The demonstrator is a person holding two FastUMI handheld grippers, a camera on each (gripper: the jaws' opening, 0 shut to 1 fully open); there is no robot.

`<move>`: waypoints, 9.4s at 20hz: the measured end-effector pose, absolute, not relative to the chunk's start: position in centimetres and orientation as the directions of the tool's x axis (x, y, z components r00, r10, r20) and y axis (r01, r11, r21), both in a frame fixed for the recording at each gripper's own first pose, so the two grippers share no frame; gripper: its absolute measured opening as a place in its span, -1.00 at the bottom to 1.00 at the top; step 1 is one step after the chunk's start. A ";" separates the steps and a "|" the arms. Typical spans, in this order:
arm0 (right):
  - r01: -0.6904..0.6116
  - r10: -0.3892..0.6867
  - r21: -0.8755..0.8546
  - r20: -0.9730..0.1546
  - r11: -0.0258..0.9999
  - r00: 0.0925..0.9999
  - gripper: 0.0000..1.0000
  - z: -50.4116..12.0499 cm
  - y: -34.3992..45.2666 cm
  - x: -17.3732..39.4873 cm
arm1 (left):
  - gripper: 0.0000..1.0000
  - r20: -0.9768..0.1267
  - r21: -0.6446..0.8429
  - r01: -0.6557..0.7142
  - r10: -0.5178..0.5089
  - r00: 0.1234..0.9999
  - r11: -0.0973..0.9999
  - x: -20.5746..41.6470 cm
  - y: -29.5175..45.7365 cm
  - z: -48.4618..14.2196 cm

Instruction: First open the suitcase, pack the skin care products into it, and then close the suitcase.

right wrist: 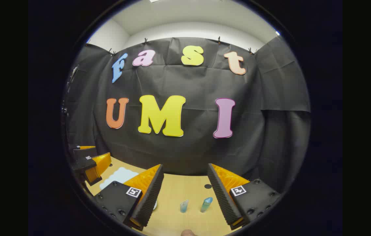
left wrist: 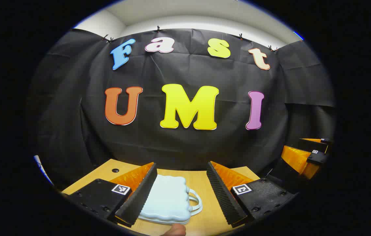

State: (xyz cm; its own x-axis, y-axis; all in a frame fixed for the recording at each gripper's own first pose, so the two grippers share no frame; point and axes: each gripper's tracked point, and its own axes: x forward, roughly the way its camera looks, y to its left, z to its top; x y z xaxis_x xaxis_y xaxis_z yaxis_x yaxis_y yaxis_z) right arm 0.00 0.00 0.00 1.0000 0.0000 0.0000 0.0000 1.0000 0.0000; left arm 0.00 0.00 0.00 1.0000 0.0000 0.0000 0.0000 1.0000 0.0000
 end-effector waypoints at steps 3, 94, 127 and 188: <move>0.015 -0.015 0.029 -0.006 0.999 1.000 0.60 -0.2 -1.6 0.4 | 0.94 -0.002 0.014 0.006 -0.006 1.000 1.000 0.1 -1.0 0.0; 0.172 -0.177 -0.047 -0.134 0.984 0.975 0.59 -6.8 0.2 -0.2 | -0.95 -0.127 0.306 -0.021 0.063 0.990 0.952 6.2 18.4 -3.5; 0.038 -0.074 -0.150 -0.241 0.988 0.968 0.59 -9.1 9.9 0.5 | 0.27 -0.414 0.057 -0.247 0.248 0.876 0.967 6.8 46.8 -26.2; -0.003 0.024 0.047 -0.455 0.999 0.890 0.59 -26.2 -16.3 6.1 | -0.22 -0.545 0.007 0.407 -0.338 0.768 0.914 9.2 -21.2 -29.2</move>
State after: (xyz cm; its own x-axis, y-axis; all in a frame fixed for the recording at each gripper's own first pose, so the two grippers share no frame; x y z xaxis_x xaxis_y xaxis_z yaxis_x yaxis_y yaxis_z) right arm 6.14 -16.34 -26.16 0.8903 0.0243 -0.4548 -0.0034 0.9989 0.0467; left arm 9.18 -21.23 -29.22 0.7675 -0.3376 -0.5449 0.4067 0.9136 0.0068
